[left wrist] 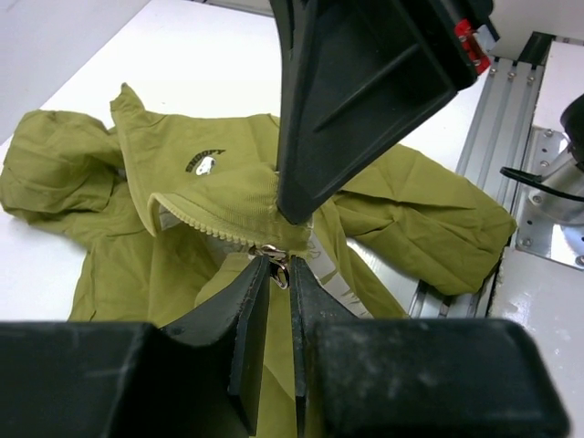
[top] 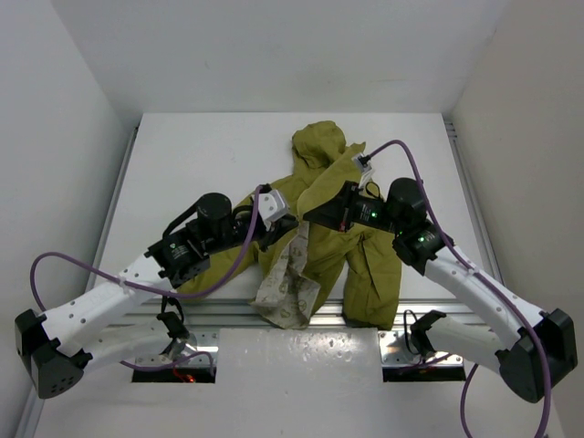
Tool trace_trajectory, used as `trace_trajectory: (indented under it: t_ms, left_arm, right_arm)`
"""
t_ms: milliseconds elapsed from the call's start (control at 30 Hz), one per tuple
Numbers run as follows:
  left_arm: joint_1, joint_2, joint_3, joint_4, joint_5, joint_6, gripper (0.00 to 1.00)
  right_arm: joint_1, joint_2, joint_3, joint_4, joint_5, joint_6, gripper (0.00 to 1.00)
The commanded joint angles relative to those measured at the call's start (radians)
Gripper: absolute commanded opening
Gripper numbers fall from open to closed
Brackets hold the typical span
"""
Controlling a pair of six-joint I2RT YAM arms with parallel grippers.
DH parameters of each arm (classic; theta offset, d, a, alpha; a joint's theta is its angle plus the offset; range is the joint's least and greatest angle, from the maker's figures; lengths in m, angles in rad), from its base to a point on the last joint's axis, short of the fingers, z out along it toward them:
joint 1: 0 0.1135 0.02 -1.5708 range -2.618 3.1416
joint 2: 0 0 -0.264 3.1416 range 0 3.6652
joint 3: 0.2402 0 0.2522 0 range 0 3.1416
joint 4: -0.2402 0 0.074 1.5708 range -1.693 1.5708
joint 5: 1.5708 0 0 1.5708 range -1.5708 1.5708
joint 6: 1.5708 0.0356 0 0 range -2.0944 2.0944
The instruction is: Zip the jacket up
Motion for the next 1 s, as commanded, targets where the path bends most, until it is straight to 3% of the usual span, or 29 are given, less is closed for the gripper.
trace_trajectory:
  t_ms: [0, 533, 700, 967]
  left_arm:
    - [0.011, -0.01, 0.019, 0.017, -0.035, -0.016, 0.2]
    - [0.011, -0.01, 0.019, 0.017, -0.102, -0.006, 0.2]
    - [0.011, -0.01, 0.019, 0.017, -0.035, -0.006, 0.19]
    - [0.011, -0.02, 0.01, 0.017, 0.105, -0.033, 0.07]
  right_arm:
    - [0.011, -0.025, -0.001, 0.093, -0.028, -0.008, 0.0]
    - [0.011, -0.048, -0.013, 0.076, -0.049, -0.028, 0.0]
    - [0.008, -0.045, -0.01, 0.082, -0.046, -0.028, 0.0]
    - [0.01, -0.045, -0.017, 0.097, -0.045, -0.028, 0.0]
